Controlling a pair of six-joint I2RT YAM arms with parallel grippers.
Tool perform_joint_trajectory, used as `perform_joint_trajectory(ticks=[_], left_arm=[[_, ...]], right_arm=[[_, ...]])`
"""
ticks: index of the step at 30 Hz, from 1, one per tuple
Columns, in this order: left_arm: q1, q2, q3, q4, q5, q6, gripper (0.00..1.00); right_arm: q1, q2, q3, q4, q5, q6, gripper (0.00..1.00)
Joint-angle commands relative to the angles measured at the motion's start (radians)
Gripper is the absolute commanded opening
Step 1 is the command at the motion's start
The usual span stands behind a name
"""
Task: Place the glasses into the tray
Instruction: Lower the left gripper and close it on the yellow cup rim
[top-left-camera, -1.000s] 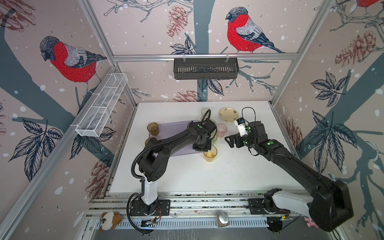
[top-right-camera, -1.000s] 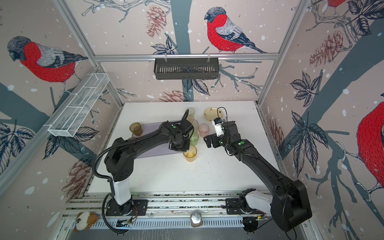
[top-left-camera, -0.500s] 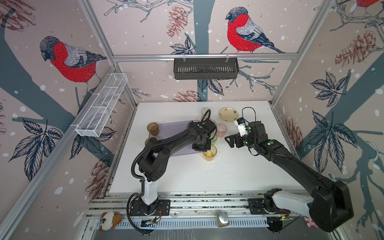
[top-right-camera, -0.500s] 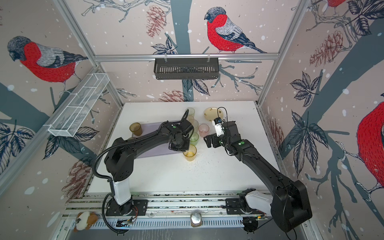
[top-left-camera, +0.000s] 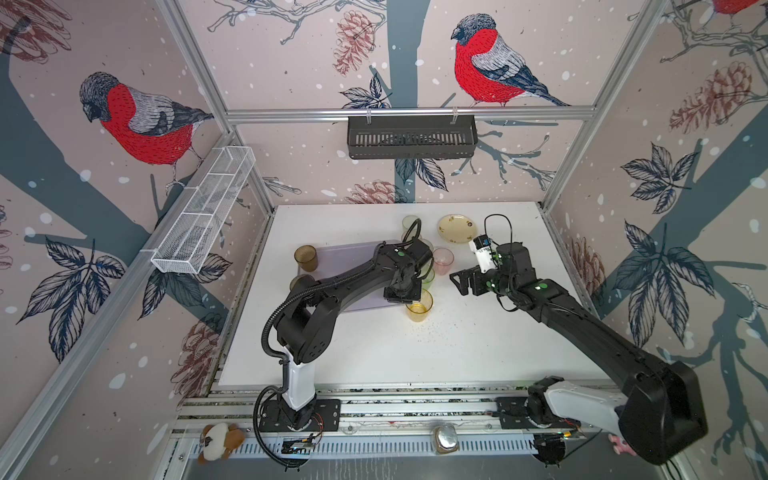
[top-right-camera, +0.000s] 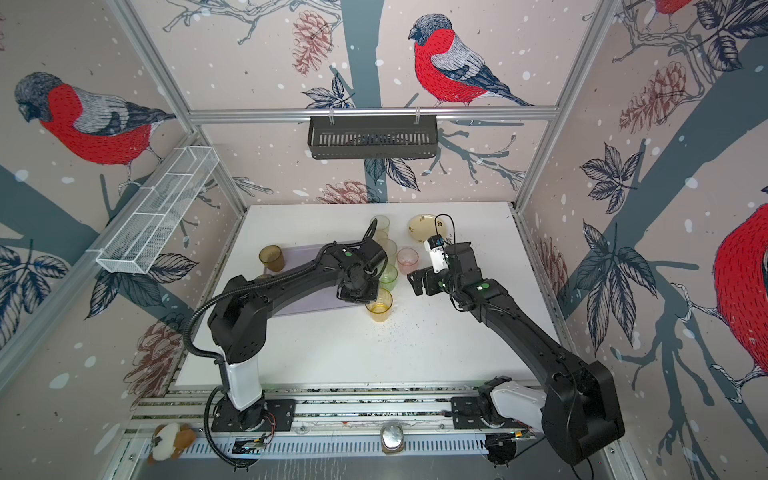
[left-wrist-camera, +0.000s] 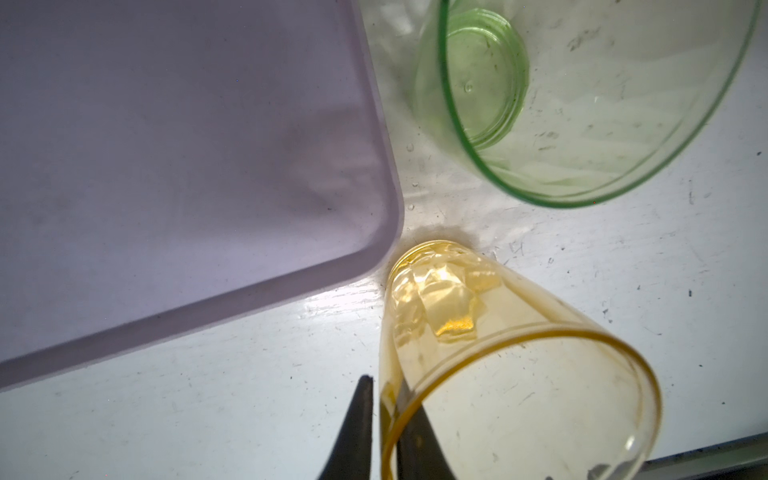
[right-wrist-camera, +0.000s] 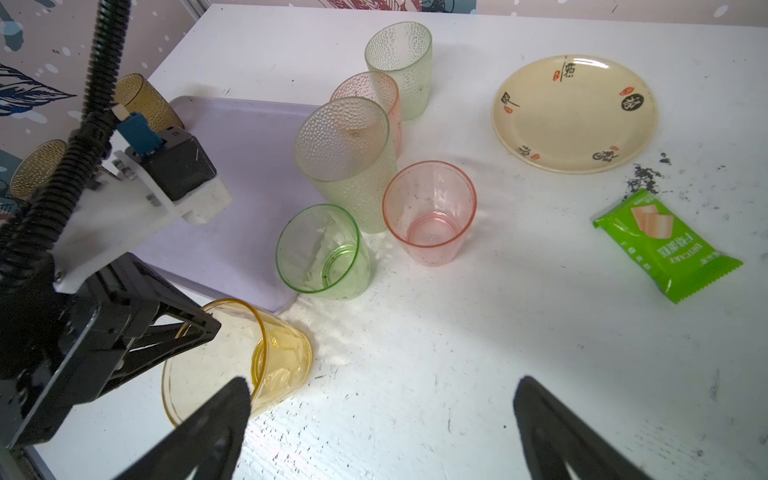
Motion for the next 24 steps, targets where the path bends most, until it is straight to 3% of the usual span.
perform_joint_trajectory(ticks=[1, 24], left_arm=[[-0.003, -0.01, 0.005, -0.03, -0.019, 0.001, 0.13], [-0.003, -0.038, 0.006, -0.075, -0.039, 0.002, 0.04]], right_arm=[[0.0, -0.005, 0.009, 0.015, 0.005, 0.001, 0.99], [0.0, 0.005, 0.026, 0.007, 0.008, -0.001, 0.99]])
